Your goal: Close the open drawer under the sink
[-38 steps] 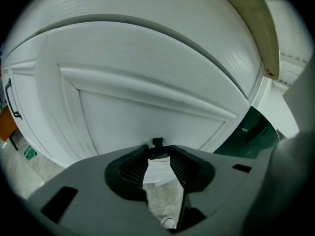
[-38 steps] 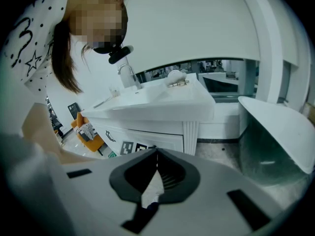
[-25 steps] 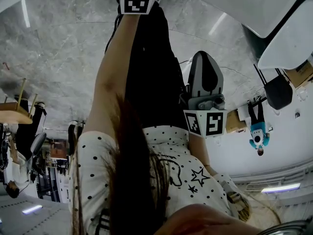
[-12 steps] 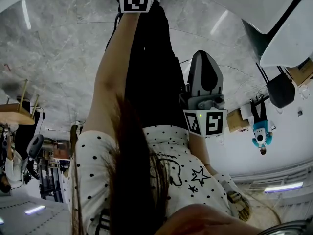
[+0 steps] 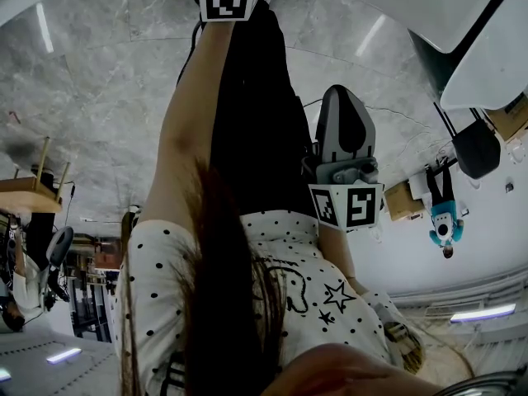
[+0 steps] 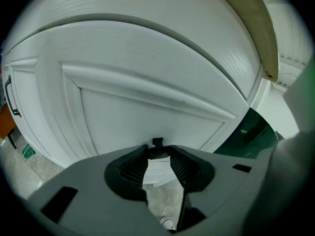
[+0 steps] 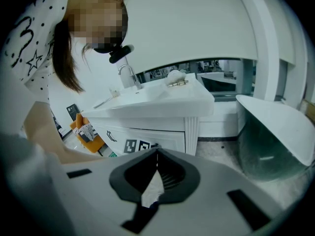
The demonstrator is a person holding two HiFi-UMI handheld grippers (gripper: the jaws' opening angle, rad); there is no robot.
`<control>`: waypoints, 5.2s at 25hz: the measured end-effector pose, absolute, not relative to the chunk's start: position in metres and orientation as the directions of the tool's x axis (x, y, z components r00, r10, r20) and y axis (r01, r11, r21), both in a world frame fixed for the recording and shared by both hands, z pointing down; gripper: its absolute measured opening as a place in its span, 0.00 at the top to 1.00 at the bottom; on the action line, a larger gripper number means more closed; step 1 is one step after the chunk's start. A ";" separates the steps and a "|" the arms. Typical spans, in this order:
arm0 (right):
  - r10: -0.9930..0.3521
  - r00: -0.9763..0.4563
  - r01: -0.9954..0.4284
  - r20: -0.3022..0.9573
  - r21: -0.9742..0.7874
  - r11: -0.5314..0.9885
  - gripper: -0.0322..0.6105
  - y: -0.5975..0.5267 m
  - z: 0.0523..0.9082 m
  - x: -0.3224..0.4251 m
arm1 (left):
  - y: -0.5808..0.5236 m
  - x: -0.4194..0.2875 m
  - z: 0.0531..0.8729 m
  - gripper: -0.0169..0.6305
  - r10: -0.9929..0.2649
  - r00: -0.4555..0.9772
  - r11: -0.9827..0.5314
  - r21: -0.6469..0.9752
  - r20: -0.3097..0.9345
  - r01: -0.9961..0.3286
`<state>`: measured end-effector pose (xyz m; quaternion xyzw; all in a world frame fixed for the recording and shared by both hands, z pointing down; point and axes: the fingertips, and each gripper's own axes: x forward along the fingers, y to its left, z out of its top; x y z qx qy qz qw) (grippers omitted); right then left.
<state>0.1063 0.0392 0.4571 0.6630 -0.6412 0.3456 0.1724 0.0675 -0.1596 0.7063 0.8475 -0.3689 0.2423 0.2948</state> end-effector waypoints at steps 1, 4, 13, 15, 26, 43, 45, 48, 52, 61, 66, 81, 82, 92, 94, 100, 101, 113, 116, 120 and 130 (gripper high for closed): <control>-0.731 -0.061 -0.969 0.679 -0.215 -0.119 0.93 0.040 0.457 0.107 | -0.159 0.068 0.706 0.76 -0.483 0.610 -0.553 0.321 0.629 -0.769; -0.732 -0.060 -0.969 0.678 -0.216 -0.120 0.93 0.040 0.456 0.110 | -0.159 0.072 0.705 0.76 -0.483 0.610 -0.554 0.320 0.628 -0.768; -0.731 -0.058 -0.969 0.680 -0.215 -0.123 0.93 0.040 0.456 0.105 | -0.163 0.067 0.705 0.76 -0.487 0.609 -0.549 0.322 0.627 -0.771; -0.732 -0.059 -0.969 0.679 -0.215 -0.121 0.93 0.041 0.456 0.105 | -0.163 0.066 0.705 0.76 -0.489 0.608 -0.549 0.322 0.626 -0.772; -0.750 -0.068 -0.969 0.657 -0.222 -0.106 0.93 0.037 0.453 0.102 | -0.154 0.062 0.708 0.76 -0.476 0.585 -0.506 0.340 0.657 -0.793; -0.800 -0.097 -0.970 0.592 -0.236 -0.056 0.93 0.026 0.421 0.115 | -0.152 0.034 0.609 0.96 -0.625 0.543 -0.512 0.232 0.561 -0.827; -0.804 -0.097 -0.972 0.587 -0.230 -0.051 0.93 0.028 0.417 0.119 | -0.149 0.035 0.599 0.97 -0.629 0.546 -0.515 0.229 0.553 -0.826; -0.807 -0.105 -0.975 0.581 -0.219 -0.031 0.93 0.030 0.416 0.124 | -0.146 0.035 0.585 0.97 -0.640 0.547 -0.508 0.238 0.540 -0.828; -0.811 -0.120 -0.977 0.572 -0.212 -0.005 0.93 0.034 0.412 0.128 | -0.138 0.033 0.571 0.97 -0.649 0.532 -0.485 0.243 0.543 -0.840; -0.828 -0.129 -0.982 0.546 -0.184 0.032 0.93 0.035 0.376 0.133 | -0.132 0.022 0.507 0.97 -0.684 0.511 -0.453 0.245 0.522 -0.857; -0.833 -0.150 -0.985 0.532 -0.150 0.081 0.93 0.034 0.362 0.146 | -0.122 0.031 0.475 0.97 -0.690 0.526 -0.481 0.228 0.497 -0.846; -0.850 -0.215 -0.977 0.482 -0.110 0.185 0.93 0.020 0.334 0.168 | -0.117 0.072 0.385 0.97 -0.696 0.592 -0.569 0.189 0.406 -0.800; -0.852 -0.211 -0.978 0.480 -0.106 0.182 0.93 0.018 0.332 0.170 | -0.116 0.075 0.377 0.97 -0.692 0.602 -0.582 0.186 0.397 -0.792; -0.899 -0.165 -0.986 0.406 -0.064 0.152 0.93 0.000 0.301 0.184 | -0.112 0.079 0.303 0.97 -0.701 0.657 -0.635 0.176 0.278 -0.752; -0.906 -0.156 -0.988 0.393 -0.057 0.145 0.93 -0.002 0.295 0.187 | -0.109 0.077 0.289 0.97 -0.705 0.662 -0.639 0.178 0.254 -0.749; -0.921 -0.138 -0.990 0.365 -0.048 0.129 0.93 -0.003 0.284 0.191 | -0.096 0.073 0.263 0.97 -0.698 0.685 -0.664 0.172 0.207 -0.728; -0.922 -0.136 -0.991 0.361 -0.047 0.128 0.93 -0.002 0.283 0.191 | -0.093 0.073 0.260 0.97 -0.696 0.689 -0.667 0.175 0.202 -0.724; -0.947 -0.080 -0.997 0.310 -0.025 0.076 0.93 0.025 0.255 0.207 | -0.052 0.055 0.218 0.97 -0.690 0.707 -0.685 0.177 0.155 -0.707; -0.951 -0.082 -0.997 0.297 -0.013 0.082 0.93 0.033 0.250 0.206 | -0.039 0.057 0.215 0.97 -0.679 0.718 -0.697 0.171 0.153 -0.696; -0.950 -0.100 -0.995 0.296 -0.007 0.103 0.93 0.040 0.253 0.202 | -0.030 0.060 0.221 0.97 -0.673 0.724 -0.706 0.160 0.155 -0.690; -0.955 -0.107 -0.992 0.275 0.035 0.121 0.93 0.046 0.251 0.193 | -0.027 0.055 0.222 0.97 -0.679 0.719 -0.700 0.164 0.146 -0.695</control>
